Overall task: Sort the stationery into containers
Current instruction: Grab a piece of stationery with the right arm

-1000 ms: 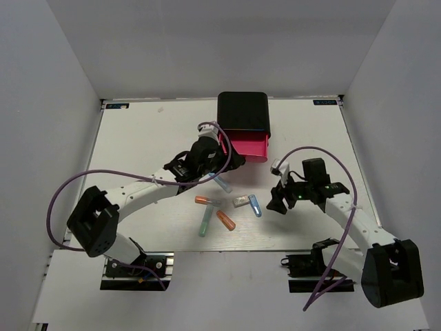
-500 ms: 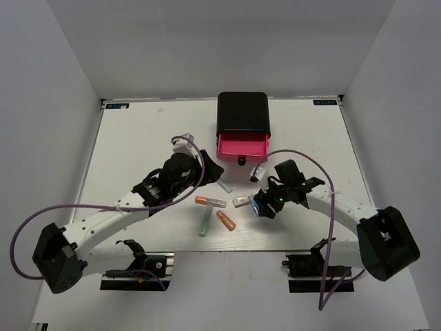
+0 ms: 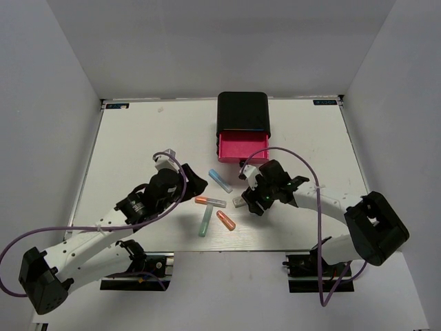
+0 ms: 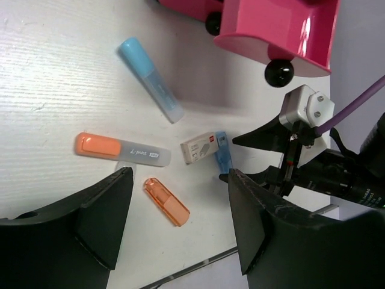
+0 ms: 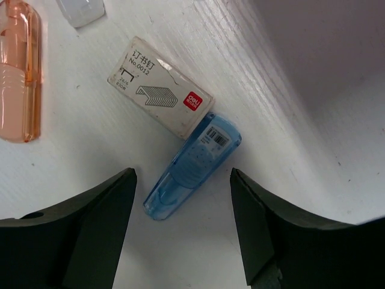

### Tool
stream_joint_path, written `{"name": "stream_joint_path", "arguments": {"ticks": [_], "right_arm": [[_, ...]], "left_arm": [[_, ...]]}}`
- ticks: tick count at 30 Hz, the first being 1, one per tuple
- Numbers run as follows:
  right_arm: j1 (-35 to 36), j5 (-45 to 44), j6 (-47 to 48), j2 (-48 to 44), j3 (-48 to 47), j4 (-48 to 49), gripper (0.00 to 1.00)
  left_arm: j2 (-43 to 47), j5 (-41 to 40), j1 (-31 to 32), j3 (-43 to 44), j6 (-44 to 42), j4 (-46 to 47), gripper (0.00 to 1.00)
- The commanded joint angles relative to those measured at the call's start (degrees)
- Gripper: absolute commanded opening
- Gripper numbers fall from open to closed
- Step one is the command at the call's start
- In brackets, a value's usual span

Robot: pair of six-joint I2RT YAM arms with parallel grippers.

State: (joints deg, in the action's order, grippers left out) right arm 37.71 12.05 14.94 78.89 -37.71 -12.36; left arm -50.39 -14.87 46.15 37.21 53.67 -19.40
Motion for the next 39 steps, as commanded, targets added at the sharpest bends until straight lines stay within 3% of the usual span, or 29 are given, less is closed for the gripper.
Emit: {"name": "stream_joint_path", "arguments": {"ticks": [1, 15, 21, 27, 39], "right_arm": [[1.9, -3.6, -1.2, 0.9, -0.3, 3.3, 0.69], [5.7, -10.6, 1.1, 1.6, 2.4, 5.6, 0.31], [5.4, -11.8, 0.8, 0.1, 2.2, 4.5, 0.08], [5.3, -11.0, 0.7, -3.0, 1.9, 2.3, 0.02], [4.2, -5.1, 4.5, -12.9, -0.6, -2.9, 0.0]], "left_arm": [[1.3, -1.1, 0.2, -0.6, 1.3, -0.9, 0.74], [-7.5, 2.9, 0.2, 1.2, -0.6, 7.6, 0.74], [-19.4, 3.4, 0.2, 8.3, -3.0, 11.0, 0.74], [-27.2, 1.5, -0.4, 13.9, -3.7, 11.6, 0.74], [-34.8, 1.5, -0.9, 19.1, -4.3, 14.1, 0.76]]}}
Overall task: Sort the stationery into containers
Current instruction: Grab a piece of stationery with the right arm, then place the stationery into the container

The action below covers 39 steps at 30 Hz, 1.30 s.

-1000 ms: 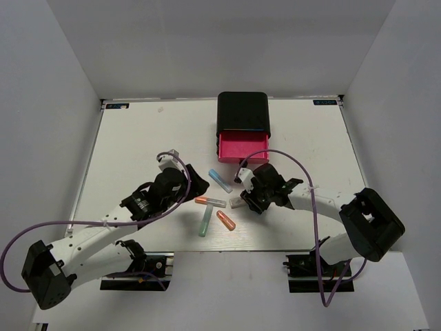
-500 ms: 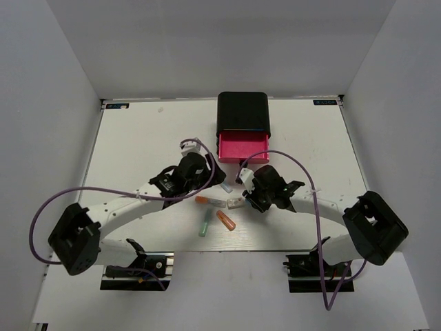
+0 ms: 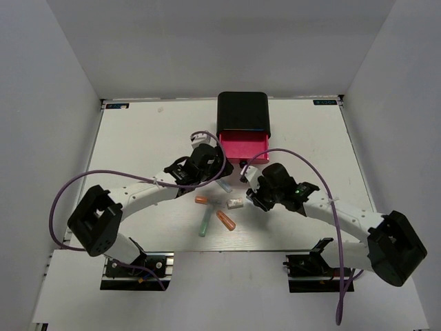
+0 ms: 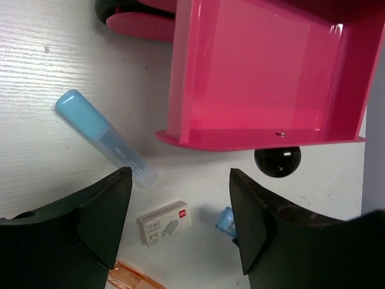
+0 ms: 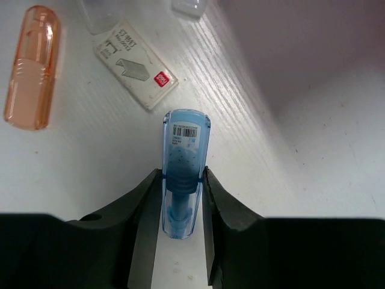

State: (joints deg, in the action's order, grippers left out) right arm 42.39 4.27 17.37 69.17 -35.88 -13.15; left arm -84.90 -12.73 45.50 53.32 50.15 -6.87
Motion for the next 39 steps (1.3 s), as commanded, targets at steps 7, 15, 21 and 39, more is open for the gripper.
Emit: {"name": "stream_joint_path", "arguments": {"ticks": [7, 15, 21, 39], "right_arm": [[-0.6, 8.4, 6.6, -16.2, -0.8, -0.5, 0.0], [-0.7, -0.8, 10.7, -19.9, -4.2, 8.4, 0.0], [-1.3, -6.6, 12.6, -14.6, -9.5, 14.7, 0.0], [-5.4, -2.0, 13.7, -2.1, -19.1, 20.5, 0.0]], "left_arm": [[-3.8, -0.6, -0.2, 6.3, -0.8, 2.1, 0.76], [-6.1, -1.7, -0.8, 8.9, -0.8, 2.7, 0.76], [-6.2, -3.0, -0.8, 10.1, -0.8, 1.6, 0.77], [-5.6, -4.7, -1.3, 11.5, -0.2, 0.3, 0.78]]}}
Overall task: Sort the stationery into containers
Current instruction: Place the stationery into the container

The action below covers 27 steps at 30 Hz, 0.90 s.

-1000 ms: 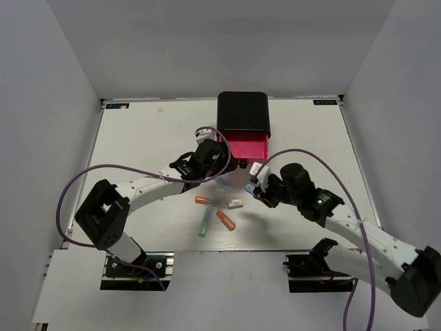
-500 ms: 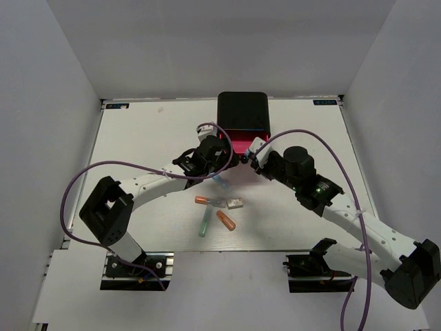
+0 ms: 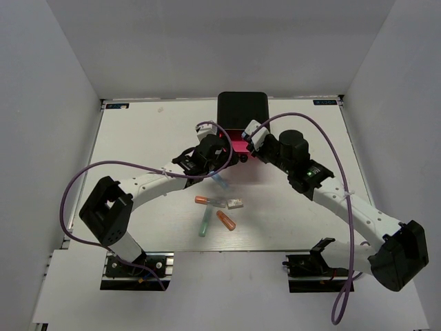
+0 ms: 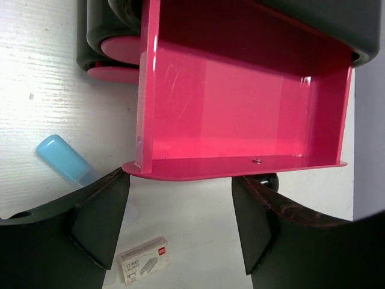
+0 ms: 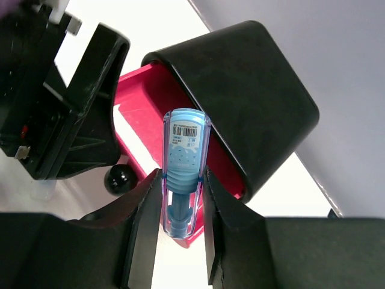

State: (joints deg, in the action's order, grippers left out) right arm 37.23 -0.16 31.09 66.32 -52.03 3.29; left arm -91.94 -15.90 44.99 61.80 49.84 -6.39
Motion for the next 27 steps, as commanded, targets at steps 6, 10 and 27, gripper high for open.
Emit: {"name": "stream_joint_path", "arguments": {"ticks": [6, 10, 27], "right_arm": [[-1.6, 5.4, -1.3, 3.4, -4.0, 3.8, 0.0], [-2.3, 6.7, -1.8, 5.6, -4.5, 3.9, 0.0], [-5.3, 9.0, -1.6, 11.8, -8.2, 2.2, 0.43]], "left_arm": [[1.4, -1.5, -0.8, 3.1, 0.1, -0.2, 0.78], [2.6, -1.5, -0.8, 1.9, 0.1, 0.3, 0.78], [5.9, 0.1, -0.8, -3.5, 0.1, -0.2, 0.8]]}}
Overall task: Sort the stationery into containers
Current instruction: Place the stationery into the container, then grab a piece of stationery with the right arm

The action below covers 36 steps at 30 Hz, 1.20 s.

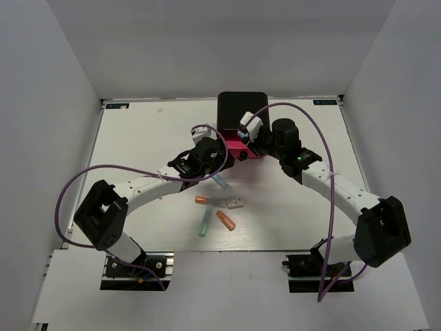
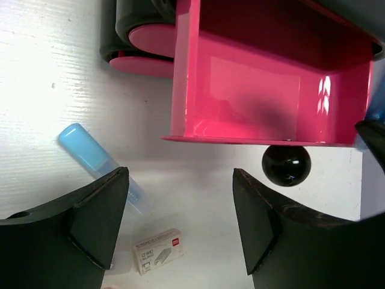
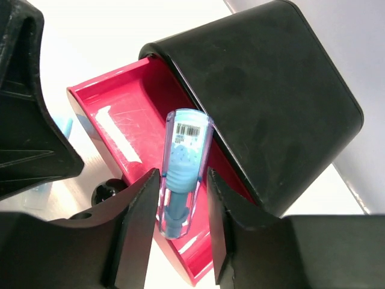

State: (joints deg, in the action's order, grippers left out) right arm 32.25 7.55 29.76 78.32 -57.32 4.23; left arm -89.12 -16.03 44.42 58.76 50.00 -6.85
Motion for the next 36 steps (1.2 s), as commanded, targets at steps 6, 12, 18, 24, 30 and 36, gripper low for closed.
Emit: {"name": "stream_joint_path", "arguments": {"ticks": [6, 12, 18, 24, 30, 36], "right_arm": [[-0.8, 1.6, -0.5, -0.4, -3.3, 1.2, 0.49], [-1.0, 2.7, -1.6, -1.9, -3.4, 1.4, 0.49], [-1.2, 14.7, -0.6, -11.0, 3.0, 3.3, 0.36], [-0.9, 35.0, 9.4, -20.7, 11.3, -10.1, 0.14], [3.6, 39.1, 10.6, -20.9, 14.6, -25.9, 0.43], [9.9, 31.5, 3.8, -18.5, 19.5, -23.3, 0.52]], "left_arm": [[3.1, 0.7, -0.2, -1.0, -0.1, 0.3, 0.8], [4.1, 0.7, -0.2, -1.0, -0.1, -0.3, 0.8], [9.2, 0.7, 0.4, -4.1, 0.5, -1.6, 0.76], [16.9, -0.3, 1.0, -10.1, 1.0, -5.9, 0.73], [26.5, -0.3, 1.0, -19.9, 6.4, -11.9, 0.61], [38.4, -1.1, 1.0, -27.1, 12.4, -20.6, 0.65]]}}
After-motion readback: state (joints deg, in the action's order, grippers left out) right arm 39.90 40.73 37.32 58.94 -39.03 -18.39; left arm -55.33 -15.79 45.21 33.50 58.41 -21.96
